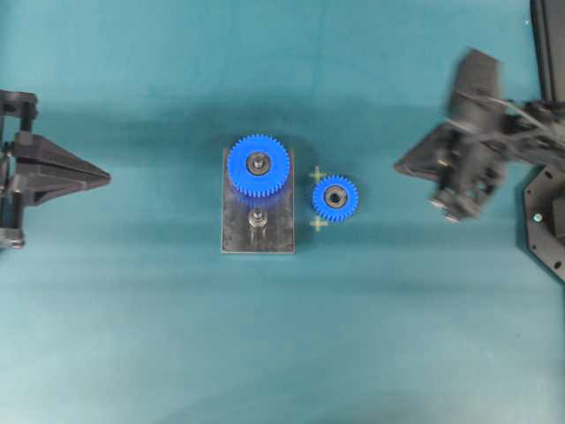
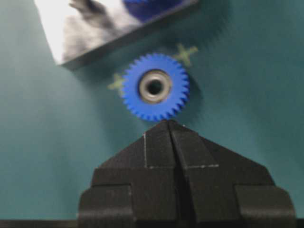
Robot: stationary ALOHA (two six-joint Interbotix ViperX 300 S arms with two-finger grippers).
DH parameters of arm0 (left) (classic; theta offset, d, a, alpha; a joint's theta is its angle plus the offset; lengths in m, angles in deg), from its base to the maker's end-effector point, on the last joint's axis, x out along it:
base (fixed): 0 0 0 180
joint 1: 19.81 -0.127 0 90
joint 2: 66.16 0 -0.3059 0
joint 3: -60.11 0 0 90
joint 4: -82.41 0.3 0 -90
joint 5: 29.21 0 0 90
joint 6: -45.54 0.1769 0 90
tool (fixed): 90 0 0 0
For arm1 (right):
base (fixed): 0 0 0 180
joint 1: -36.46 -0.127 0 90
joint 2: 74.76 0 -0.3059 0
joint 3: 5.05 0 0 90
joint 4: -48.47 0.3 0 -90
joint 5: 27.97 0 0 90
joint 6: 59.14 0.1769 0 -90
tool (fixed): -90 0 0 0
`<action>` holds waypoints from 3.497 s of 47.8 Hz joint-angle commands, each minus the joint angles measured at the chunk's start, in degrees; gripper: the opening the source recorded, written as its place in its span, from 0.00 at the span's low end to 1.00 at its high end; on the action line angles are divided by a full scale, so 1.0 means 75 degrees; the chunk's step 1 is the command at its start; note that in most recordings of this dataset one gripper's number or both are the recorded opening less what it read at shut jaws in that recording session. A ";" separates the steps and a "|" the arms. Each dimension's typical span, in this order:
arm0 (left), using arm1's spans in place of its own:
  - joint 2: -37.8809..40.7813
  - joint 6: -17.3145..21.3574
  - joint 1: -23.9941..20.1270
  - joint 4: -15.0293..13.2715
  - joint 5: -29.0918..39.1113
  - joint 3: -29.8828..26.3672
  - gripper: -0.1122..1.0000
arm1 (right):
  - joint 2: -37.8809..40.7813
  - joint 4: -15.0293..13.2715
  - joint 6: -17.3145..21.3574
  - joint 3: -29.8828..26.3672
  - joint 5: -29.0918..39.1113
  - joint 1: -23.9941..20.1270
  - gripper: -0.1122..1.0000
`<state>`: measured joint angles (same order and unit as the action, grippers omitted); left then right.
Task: Fit the small gear onto the shaft.
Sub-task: 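Move the right gripper over the small blue gear and lower it, then grasp the small blue gear with the right gripper and carry it left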
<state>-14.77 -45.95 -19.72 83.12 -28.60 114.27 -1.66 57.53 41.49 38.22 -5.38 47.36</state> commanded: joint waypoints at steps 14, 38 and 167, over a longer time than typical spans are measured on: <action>0.0668 0.0047 0.0012 0.0023 -0.0035 -0.0281 0.10 | 0.2016 0.0000 0.0094 -0.1207 0.0234 0.0070 0.21; 0.0762 0.0047 0.0000 0.0023 0.0035 -0.0211 0.10 | 0.3621 -0.0258 0.0129 -0.1898 0.0293 0.0070 0.89; 0.1031 -0.0023 0.0012 0.0012 0.0750 -0.0410 0.10 | 0.5496 -0.0633 0.0105 -0.6445 0.3609 -0.1102 0.42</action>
<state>-7.65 -46.13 -19.64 83.12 -22.71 112.78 40.35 53.04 42.37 -8.71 21.95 39.18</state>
